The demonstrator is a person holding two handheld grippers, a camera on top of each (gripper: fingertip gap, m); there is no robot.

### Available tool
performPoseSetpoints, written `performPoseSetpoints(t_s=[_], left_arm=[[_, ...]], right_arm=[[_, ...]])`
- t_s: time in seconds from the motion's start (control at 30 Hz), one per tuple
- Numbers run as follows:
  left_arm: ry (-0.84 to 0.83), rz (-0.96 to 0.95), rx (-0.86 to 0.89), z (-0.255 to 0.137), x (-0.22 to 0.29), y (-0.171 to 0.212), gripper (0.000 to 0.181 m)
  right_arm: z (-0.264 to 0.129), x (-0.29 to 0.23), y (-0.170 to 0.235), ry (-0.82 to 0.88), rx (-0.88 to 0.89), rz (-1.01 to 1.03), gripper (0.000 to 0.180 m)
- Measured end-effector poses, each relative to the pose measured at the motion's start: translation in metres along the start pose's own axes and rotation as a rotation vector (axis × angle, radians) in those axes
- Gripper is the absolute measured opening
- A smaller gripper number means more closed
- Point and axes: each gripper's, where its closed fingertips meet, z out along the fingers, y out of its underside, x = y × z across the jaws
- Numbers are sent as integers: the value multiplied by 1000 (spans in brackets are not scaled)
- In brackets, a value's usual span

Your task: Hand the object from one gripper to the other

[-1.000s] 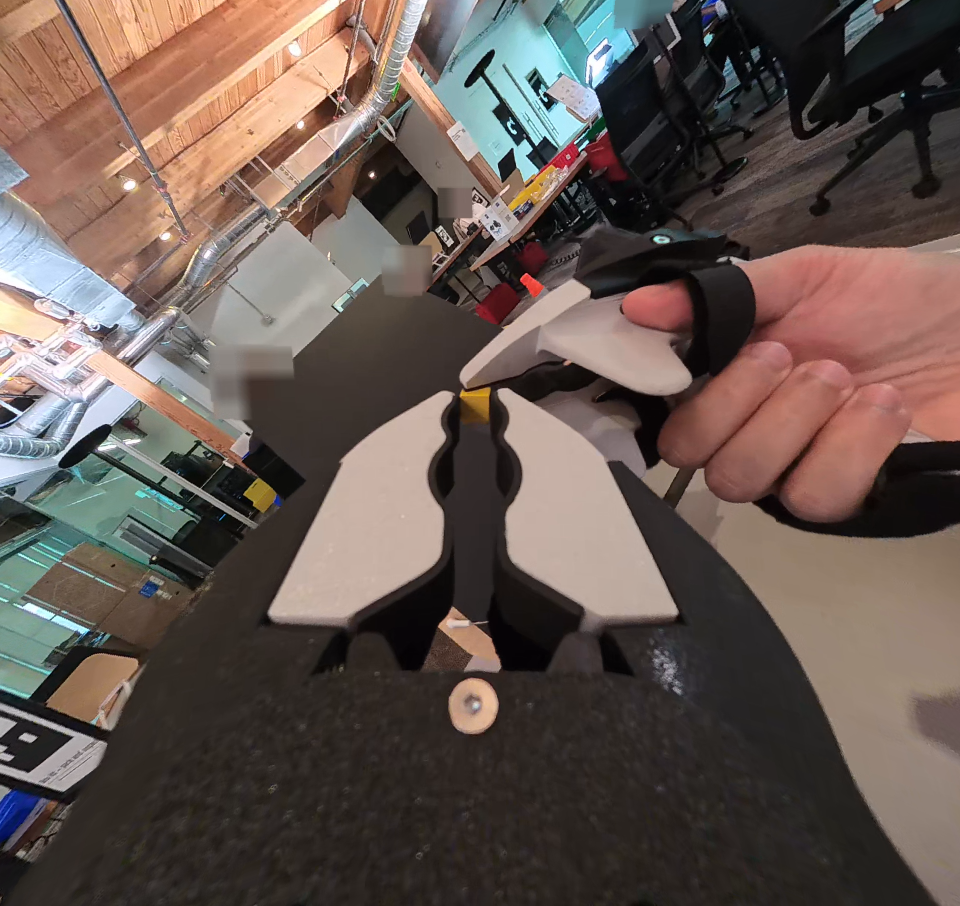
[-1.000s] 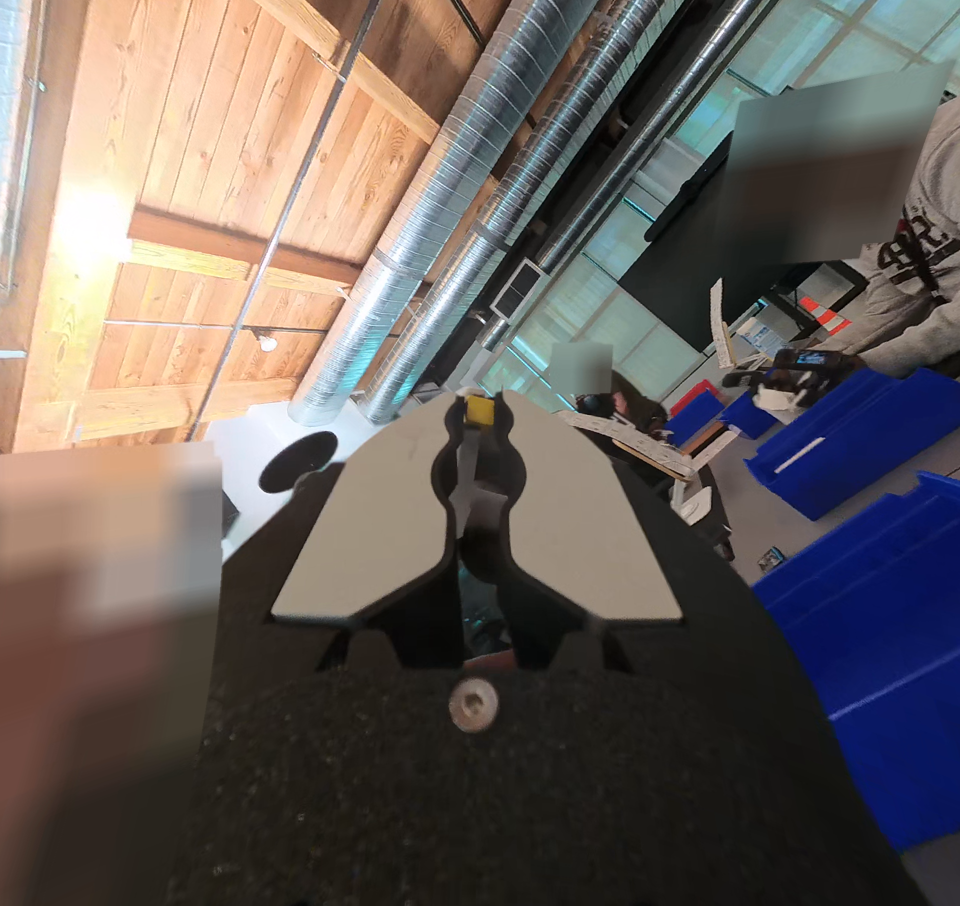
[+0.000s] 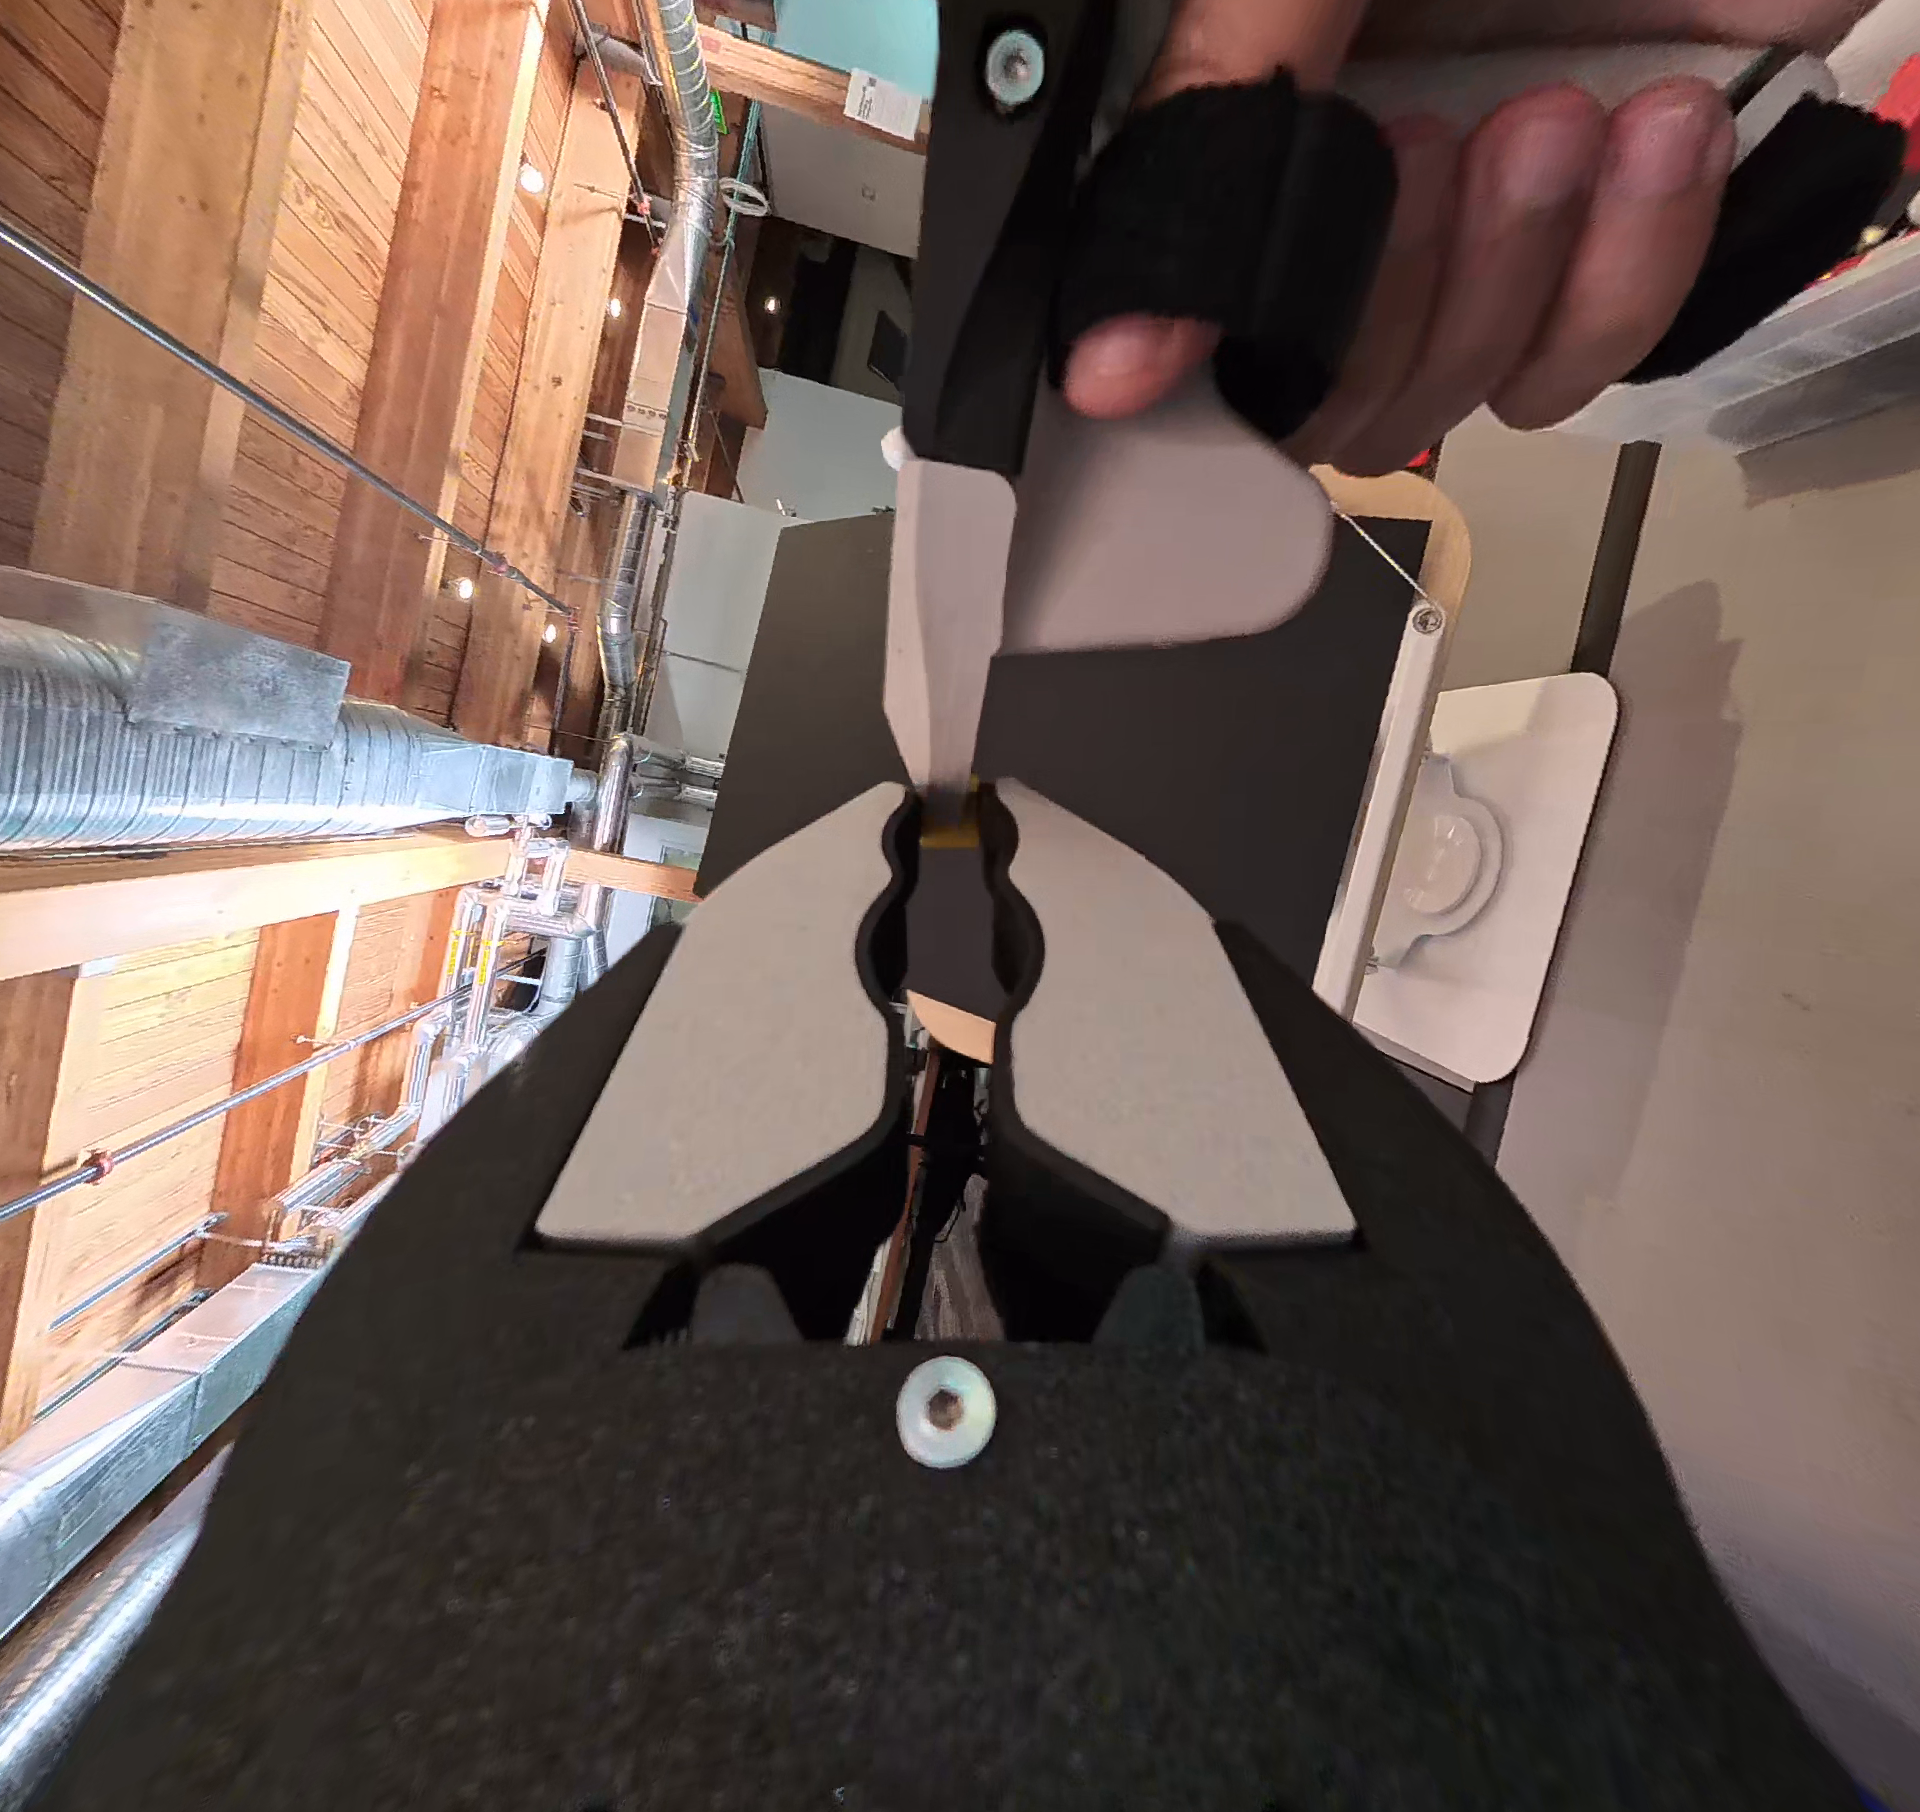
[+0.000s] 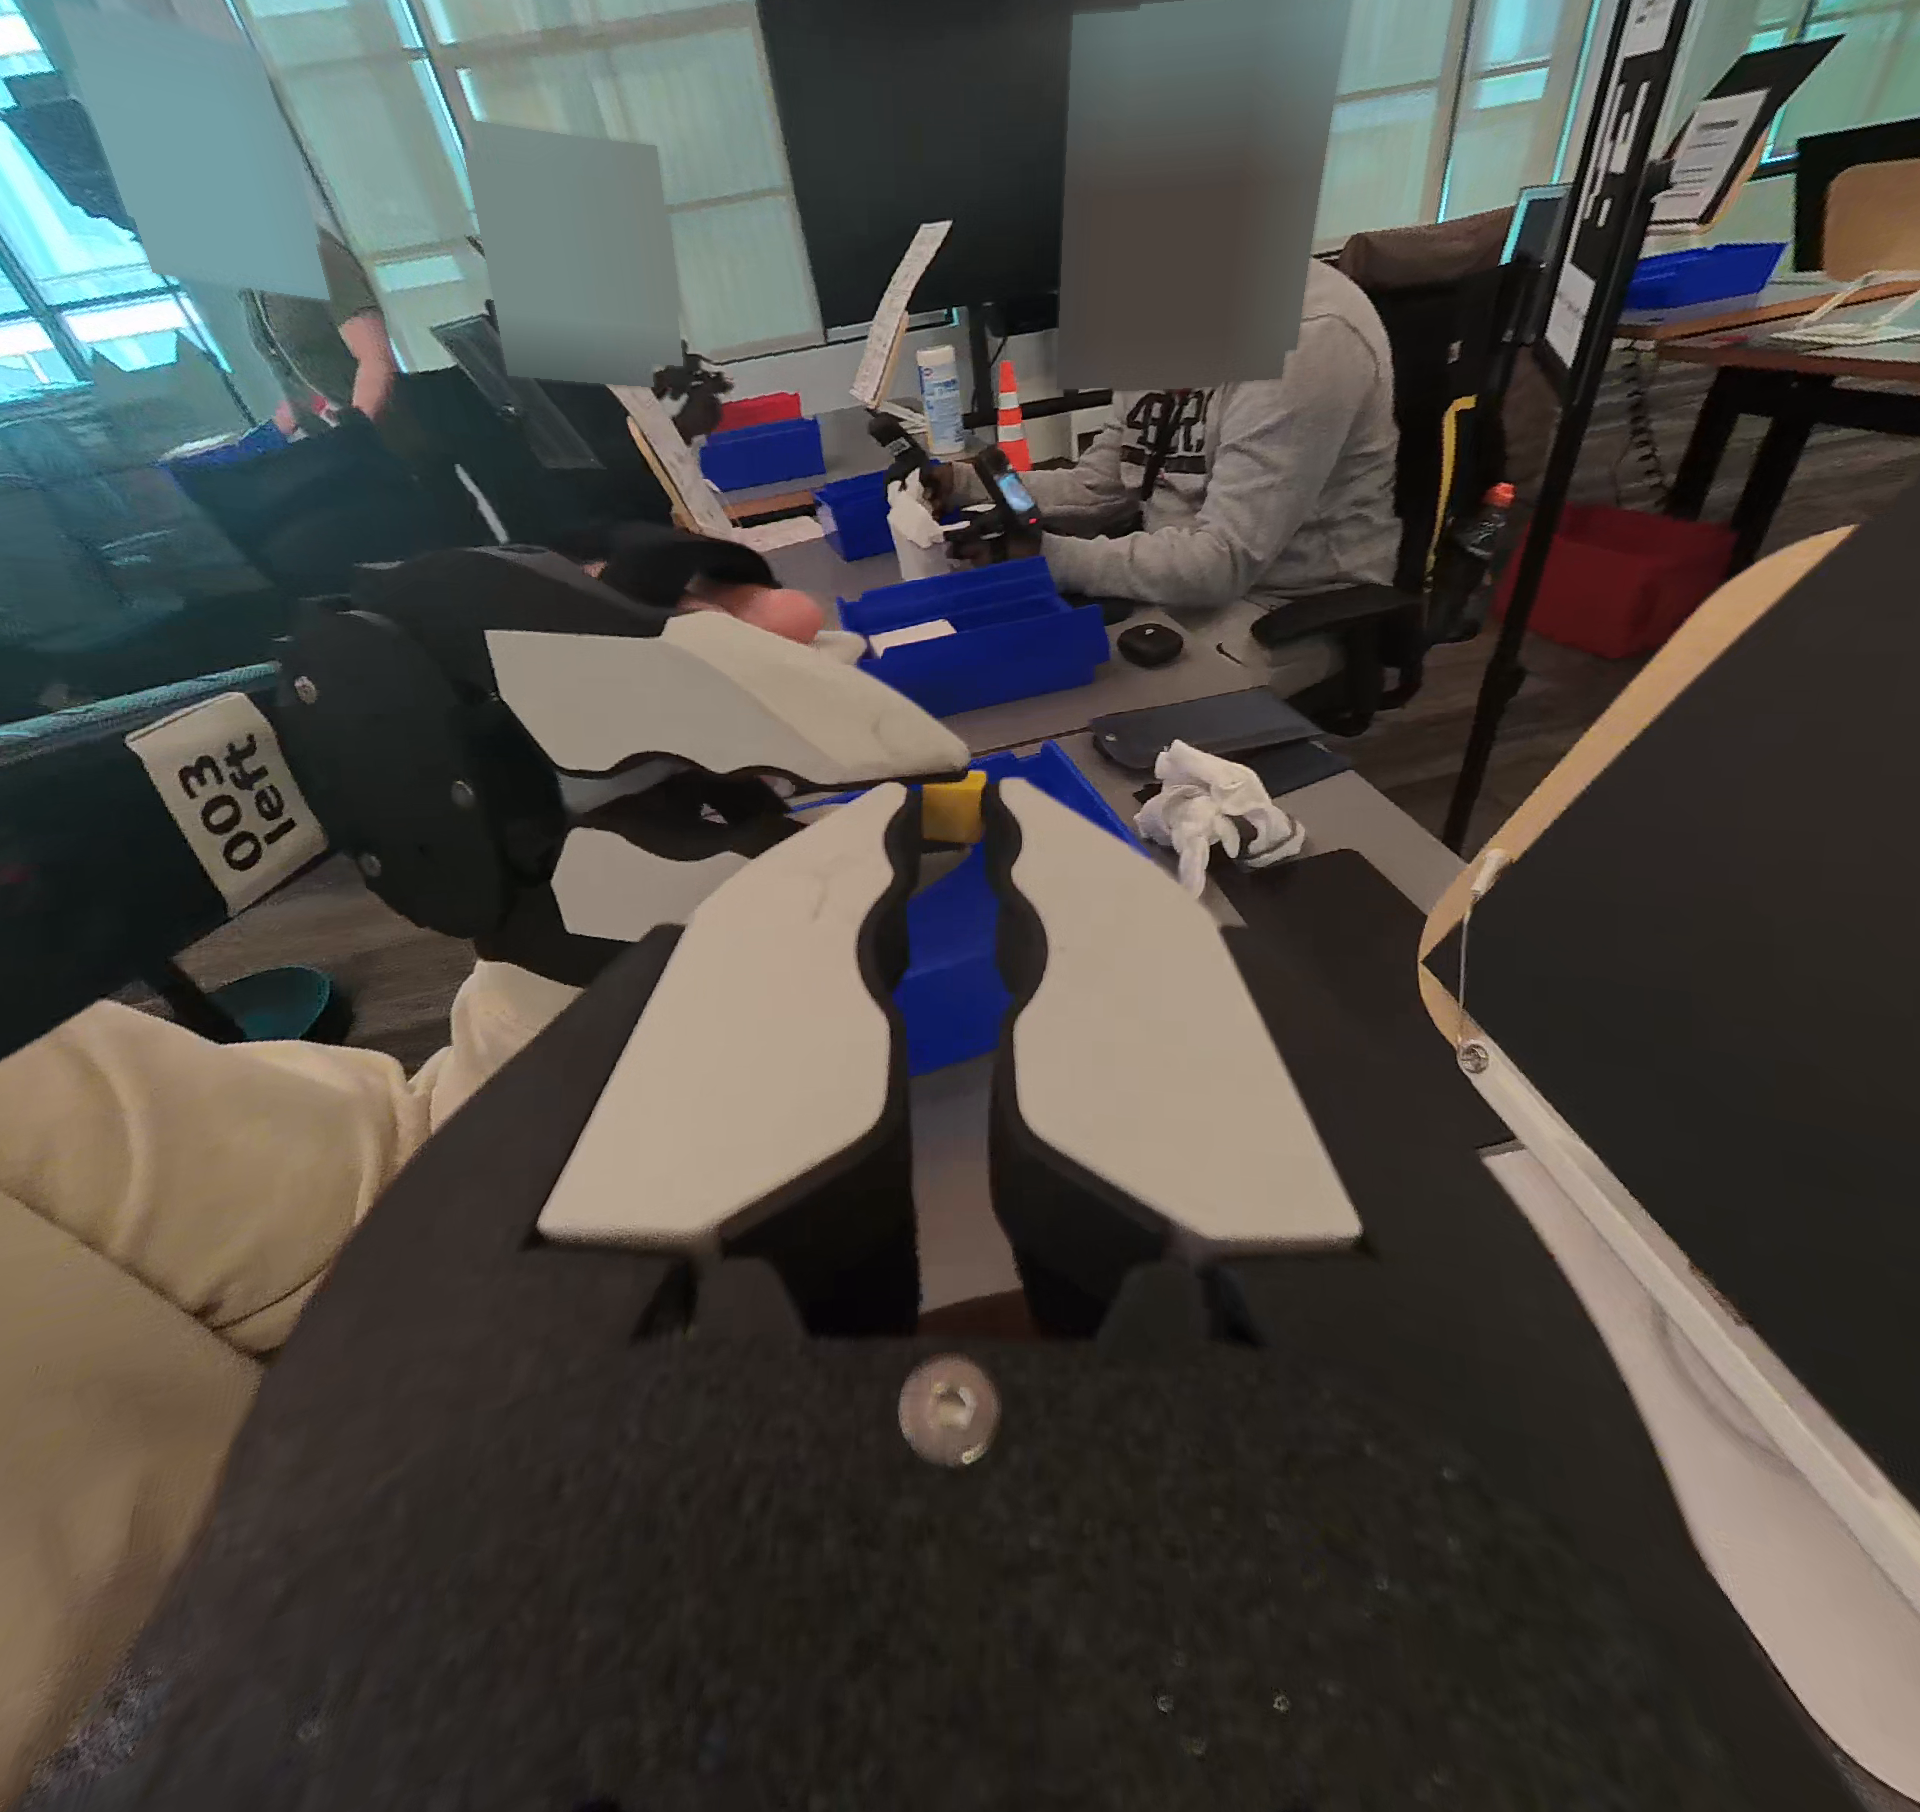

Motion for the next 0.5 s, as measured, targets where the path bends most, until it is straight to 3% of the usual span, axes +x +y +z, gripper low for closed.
performPoseSetpoints(t_s=[0.17, 0.27, 0.33, 0.4, 0.5], left_arm=[[35, -120, 23, 1, -1, -2, 11], [49, -308, 151, -8, -17, -12, 6], [168, -579, 281, -13, -25, -19, 7], [461, -933, 449, -22, -24, -37, 33], [683, -1337, 635, -27, -45, -45, 26]], right_arm=[[-3, 4, -2, -36, 0, 28, 11], [-17, 7, -11, -67, 57, 44, 11], [-30, -1, -26, -161, 152, 53, 11], [-44, -7, -41, -244, 268, 15, 11], [-52, -9, -47, -280, 327, -20, 11]])
